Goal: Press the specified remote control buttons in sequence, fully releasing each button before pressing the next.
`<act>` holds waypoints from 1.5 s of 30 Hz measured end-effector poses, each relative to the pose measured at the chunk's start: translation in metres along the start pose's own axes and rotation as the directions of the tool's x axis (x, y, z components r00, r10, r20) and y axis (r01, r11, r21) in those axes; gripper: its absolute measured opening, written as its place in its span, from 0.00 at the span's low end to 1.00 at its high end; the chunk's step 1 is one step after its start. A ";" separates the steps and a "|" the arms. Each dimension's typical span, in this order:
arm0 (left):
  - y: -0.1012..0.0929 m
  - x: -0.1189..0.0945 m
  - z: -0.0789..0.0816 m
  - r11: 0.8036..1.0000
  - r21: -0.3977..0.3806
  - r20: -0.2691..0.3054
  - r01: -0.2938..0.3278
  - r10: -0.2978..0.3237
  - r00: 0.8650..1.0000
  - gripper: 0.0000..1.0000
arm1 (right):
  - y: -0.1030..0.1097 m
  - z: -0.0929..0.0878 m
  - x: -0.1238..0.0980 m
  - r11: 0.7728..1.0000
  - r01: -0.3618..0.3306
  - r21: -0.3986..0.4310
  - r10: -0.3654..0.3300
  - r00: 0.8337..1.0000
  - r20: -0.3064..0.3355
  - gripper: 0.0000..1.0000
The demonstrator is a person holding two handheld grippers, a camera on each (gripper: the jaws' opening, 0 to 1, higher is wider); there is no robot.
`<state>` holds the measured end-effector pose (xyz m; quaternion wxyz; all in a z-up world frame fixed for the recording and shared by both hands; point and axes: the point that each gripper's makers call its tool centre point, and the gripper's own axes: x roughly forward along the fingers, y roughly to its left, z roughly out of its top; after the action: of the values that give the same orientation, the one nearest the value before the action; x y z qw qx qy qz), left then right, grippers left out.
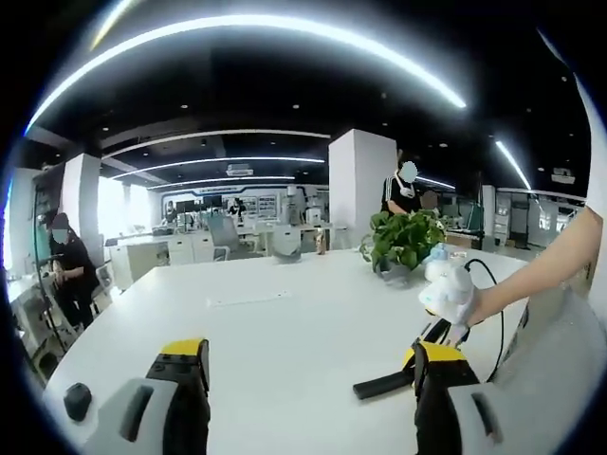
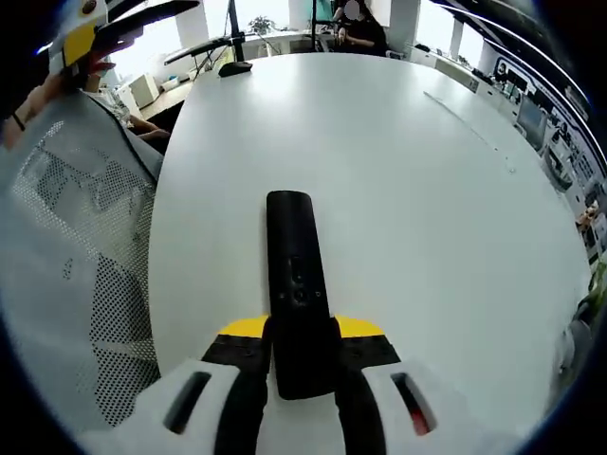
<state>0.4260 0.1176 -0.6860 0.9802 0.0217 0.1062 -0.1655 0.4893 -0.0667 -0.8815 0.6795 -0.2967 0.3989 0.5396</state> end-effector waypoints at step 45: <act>-0.005 0.003 -0.021 0.999 0.036 -0.110 0.033 -0.029 0.994 0.92 | -0.062 0.016 0.008 0.999 -0.011 -0.047 0.008 0.998 -0.060 0.24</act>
<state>0.4230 0.1133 -0.7068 0.9697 0.0477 0.1569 -0.1812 0.5535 -0.0646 -0.8824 0.6575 -0.3266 0.4076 0.5430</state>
